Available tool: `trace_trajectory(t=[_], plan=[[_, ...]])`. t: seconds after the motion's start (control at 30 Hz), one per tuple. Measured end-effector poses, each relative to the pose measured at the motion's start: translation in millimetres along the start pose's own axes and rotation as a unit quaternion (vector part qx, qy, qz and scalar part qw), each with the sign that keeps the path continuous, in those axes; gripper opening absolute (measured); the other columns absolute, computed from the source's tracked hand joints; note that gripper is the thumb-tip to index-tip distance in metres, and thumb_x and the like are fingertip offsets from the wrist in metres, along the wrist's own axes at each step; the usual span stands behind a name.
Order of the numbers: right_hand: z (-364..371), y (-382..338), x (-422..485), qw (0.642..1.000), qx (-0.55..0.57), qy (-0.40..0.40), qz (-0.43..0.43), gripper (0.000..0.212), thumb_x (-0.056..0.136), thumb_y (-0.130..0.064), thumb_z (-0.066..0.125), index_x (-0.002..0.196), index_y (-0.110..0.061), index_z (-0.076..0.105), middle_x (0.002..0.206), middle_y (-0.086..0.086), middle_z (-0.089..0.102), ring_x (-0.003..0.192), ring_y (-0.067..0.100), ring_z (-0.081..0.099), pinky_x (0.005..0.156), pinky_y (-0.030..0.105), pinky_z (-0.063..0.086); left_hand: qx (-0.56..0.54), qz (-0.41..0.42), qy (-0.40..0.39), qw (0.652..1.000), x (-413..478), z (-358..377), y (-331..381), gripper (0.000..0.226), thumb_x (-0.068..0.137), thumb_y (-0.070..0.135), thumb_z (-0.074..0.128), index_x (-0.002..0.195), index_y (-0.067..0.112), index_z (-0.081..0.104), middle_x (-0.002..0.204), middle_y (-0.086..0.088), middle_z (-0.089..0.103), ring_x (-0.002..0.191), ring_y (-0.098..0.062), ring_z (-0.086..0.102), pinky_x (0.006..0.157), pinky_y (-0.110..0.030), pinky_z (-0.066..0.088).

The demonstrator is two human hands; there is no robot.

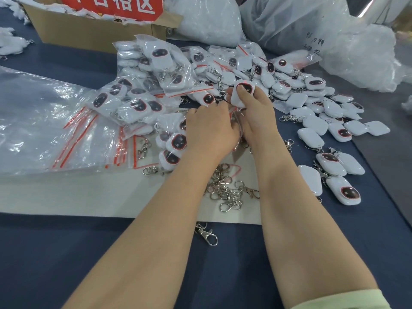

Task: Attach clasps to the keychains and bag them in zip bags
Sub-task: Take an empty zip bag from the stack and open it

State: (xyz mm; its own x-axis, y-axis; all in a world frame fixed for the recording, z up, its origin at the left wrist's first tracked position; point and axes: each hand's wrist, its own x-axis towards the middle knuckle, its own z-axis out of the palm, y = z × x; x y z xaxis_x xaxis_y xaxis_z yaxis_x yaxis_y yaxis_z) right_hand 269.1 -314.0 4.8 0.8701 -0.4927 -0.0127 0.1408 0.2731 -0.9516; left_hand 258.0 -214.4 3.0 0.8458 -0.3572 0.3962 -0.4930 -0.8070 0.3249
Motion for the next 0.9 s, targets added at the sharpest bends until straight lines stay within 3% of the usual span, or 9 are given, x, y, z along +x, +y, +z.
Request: trace_trajectory(t=[0.13,0.37,0.57,0.73,0.9], plan=[[-2,-1,2,0.999,0.031,0.007,0.033,0.026,0.101,-0.004,0.042,0.086,-0.005,0.063,0.085,0.013,0.066,0.077,0.024,0.061,0.088,0.043,0.051,-0.007,0.0,0.001,1.0,0,-1,0,0.022,0.089,0.03,0.045,0.1,0.013,0.054,0.095,-0.006,0.062,0.092,-0.029,0.054,0.079,-0.037,0.031],[-2,-4,-2,0.997,0.071,0.01,0.042,0.021,0.098,0.0,0.043,0.088,-0.002,0.061,0.082,0.015,0.065,0.068,0.021,0.064,0.068,0.034,0.055,-0.007,0.0,0.006,1.0,0,0,0,0.022,0.089,0.031,0.045,0.1,0.013,0.053,0.094,-0.005,0.061,0.09,-0.028,0.054,0.076,-0.035,0.027],[0,-3,-5,0.999,-0.027,-0.016,0.021,0.029,0.091,0.015,0.04,0.093,-0.005,0.061,0.095,0.017,0.064,0.085,0.026,0.062,0.087,0.041,0.05,-0.006,-0.002,0.006,1.0,0,0,1,0.024,0.089,0.031,0.045,0.101,0.013,0.053,0.097,-0.006,0.062,0.093,-0.029,0.054,0.076,-0.035,0.028],[-2,-9,-2,0.996,-0.071,0.052,-0.011,0.029,0.089,0.014,0.043,0.107,-0.005,0.056,0.106,0.017,0.063,0.093,0.024,0.061,0.084,0.038,0.052,-0.025,-0.005,0.001,1.0,0,-2,1,0.025,0.09,0.031,0.045,0.104,0.013,0.053,0.098,-0.007,0.062,0.093,-0.029,0.055,0.079,-0.036,0.031],[2,-32,-3,0.984,-0.136,0.097,-0.056,0.015,0.09,0.001,0.052,0.084,-0.013,0.054,0.093,0.009,0.059,0.09,0.024,0.057,0.094,0.049,0.05,-0.152,-0.062,-0.003,0.986,5,-12,0,0.019,0.089,0.027,0.05,0.098,0.011,0.051,0.093,-0.005,0.058,0.084,-0.025,0.053,0.068,-0.031,0.034]])
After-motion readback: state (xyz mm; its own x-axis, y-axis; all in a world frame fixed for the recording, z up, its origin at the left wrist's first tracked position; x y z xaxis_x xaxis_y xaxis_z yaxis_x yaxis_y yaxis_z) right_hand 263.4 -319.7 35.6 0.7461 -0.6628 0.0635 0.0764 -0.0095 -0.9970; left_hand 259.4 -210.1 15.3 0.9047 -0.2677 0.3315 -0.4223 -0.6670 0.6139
